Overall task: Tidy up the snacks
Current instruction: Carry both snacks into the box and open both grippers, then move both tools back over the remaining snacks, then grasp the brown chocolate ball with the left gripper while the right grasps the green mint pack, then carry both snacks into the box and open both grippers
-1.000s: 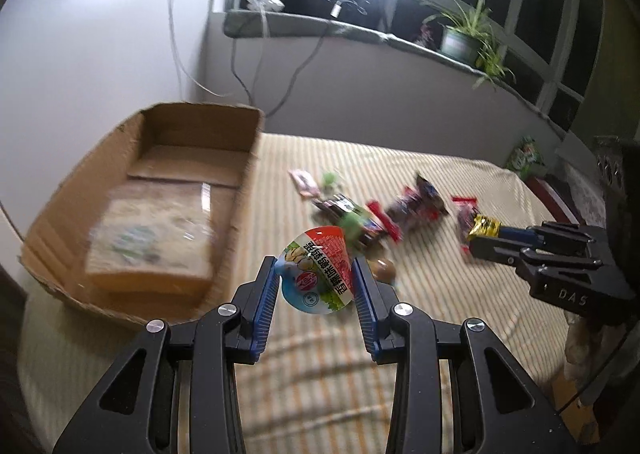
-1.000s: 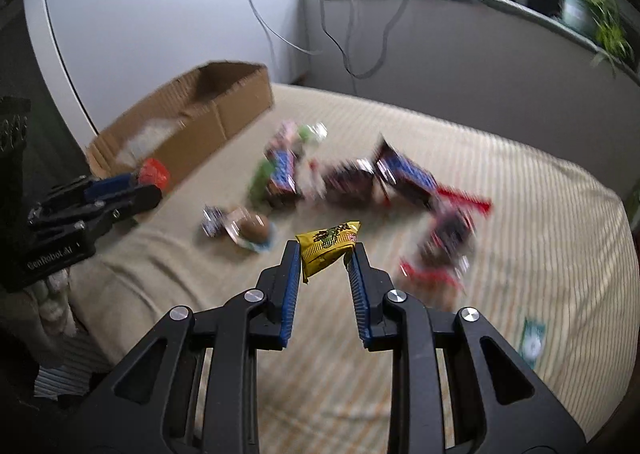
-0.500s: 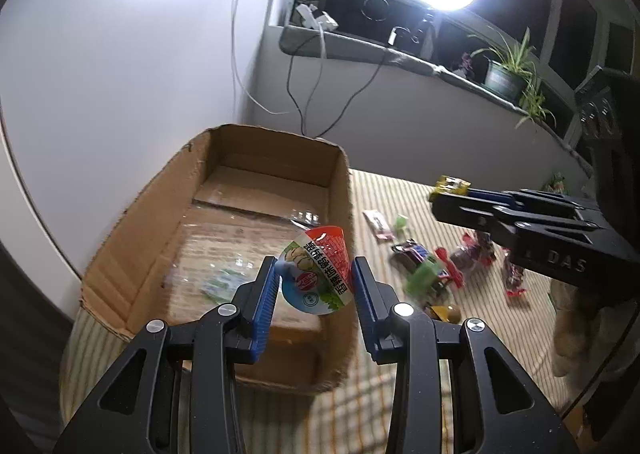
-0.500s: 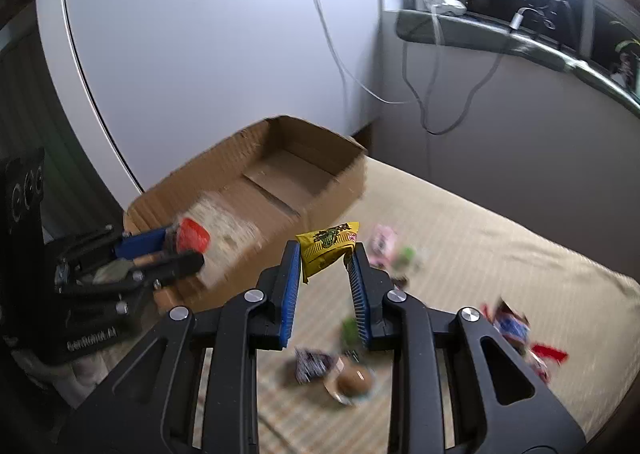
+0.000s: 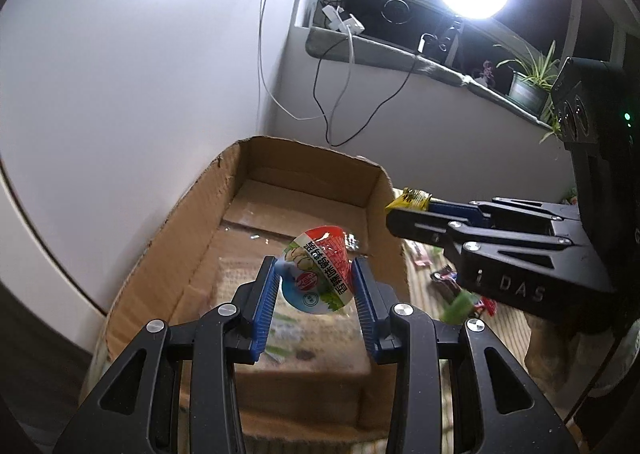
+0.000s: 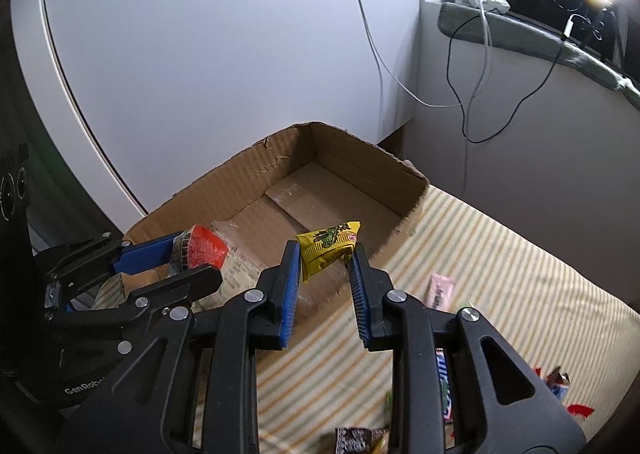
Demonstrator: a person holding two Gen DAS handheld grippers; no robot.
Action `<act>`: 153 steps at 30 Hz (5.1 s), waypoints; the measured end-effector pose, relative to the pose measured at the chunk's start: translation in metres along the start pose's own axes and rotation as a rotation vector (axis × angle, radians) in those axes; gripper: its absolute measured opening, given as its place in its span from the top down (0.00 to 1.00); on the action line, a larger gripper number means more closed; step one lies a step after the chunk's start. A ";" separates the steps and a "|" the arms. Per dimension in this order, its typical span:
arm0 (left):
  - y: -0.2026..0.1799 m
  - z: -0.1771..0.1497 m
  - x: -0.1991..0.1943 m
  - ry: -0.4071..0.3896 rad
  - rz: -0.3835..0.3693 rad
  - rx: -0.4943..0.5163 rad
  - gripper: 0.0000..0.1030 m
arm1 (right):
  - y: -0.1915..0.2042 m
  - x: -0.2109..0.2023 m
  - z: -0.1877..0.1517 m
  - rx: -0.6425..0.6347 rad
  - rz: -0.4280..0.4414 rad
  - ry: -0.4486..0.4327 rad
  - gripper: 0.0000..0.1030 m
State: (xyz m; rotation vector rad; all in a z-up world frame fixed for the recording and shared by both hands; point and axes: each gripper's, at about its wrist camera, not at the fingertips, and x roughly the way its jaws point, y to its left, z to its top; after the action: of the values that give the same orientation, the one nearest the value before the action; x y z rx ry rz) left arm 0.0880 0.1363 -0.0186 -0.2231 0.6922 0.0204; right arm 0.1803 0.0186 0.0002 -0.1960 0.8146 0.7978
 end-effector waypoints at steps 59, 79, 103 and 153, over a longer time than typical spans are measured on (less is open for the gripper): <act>-0.101 -0.051 -0.010 0.080 -0.188 0.136 0.49 | -0.087 -0.136 -0.133 0.121 -0.282 -0.033 0.23; -0.142 -0.069 0.043 0.197 -0.195 0.250 0.49 | -0.179 -0.174 -0.229 0.379 -0.449 0.080 0.24; -0.158 -0.071 0.044 0.200 -0.217 0.299 0.50 | -0.183 -0.168 -0.241 0.410 -0.437 0.133 0.77; -0.065 -0.029 -0.021 -0.008 -0.123 0.097 0.71 | -0.089 -0.142 -0.128 0.174 -0.255 -0.022 0.78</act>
State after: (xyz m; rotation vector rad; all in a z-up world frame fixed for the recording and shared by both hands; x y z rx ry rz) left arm 0.0592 0.0674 -0.0143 -0.1721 0.6691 -0.1299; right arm 0.1094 -0.1799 0.0018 -0.1327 0.8150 0.4863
